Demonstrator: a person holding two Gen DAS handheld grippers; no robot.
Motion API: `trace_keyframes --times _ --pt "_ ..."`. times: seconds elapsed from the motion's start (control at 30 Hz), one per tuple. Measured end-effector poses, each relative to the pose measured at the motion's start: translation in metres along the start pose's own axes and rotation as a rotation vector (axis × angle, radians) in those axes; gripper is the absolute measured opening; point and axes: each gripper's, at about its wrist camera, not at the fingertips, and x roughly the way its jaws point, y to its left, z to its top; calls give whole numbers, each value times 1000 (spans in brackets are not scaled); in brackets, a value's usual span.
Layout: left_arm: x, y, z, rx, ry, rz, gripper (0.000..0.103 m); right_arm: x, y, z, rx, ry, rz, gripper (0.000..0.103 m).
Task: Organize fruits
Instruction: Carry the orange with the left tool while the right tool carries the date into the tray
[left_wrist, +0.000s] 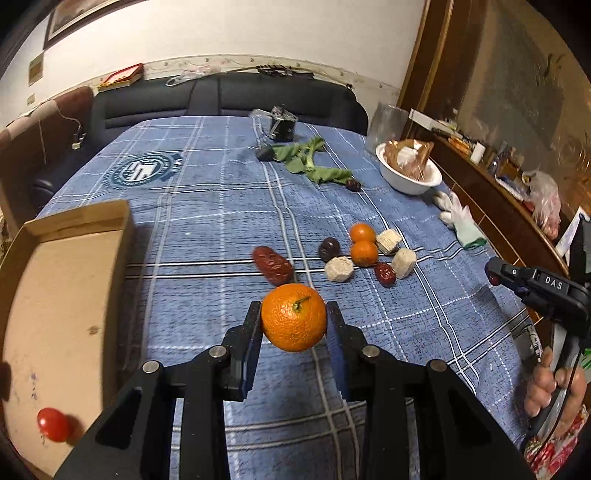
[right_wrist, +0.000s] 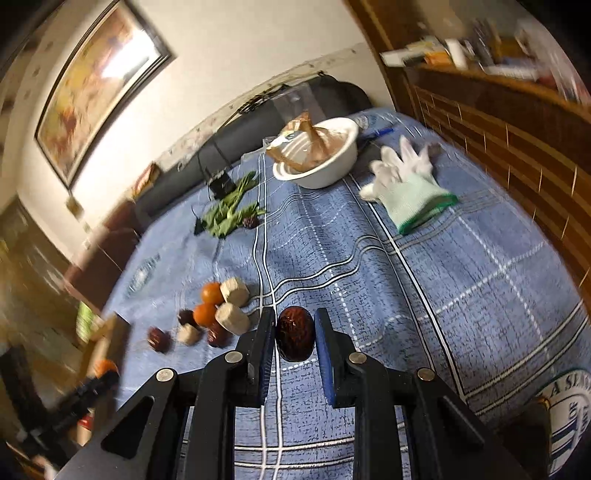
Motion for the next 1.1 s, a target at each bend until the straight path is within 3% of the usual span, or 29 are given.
trace_keyframes --times 0.23,0.43,0.57,0.8,0.97,1.1 --pt "-19 21 -5 -50 -18 12 32 -1 -10 0 86 42 71 23" --pt "-38 56 -9 -117 -32 56 32 1 27 -9 8 80 109 23" --pt "-56 93 -11 -164 -45 126 32 8 70 -19 -63 124 168 23" --pt "-81 170 -14 -190 -22 319 32 33 166 -41 -204 223 304 24" --pt "-82 208 -7 -195 14 378 33 56 248 -72 -337 297 395 24" --pt "-65 230 -5 -208 80 399 33 84 303 -103 -440 357 418 24"
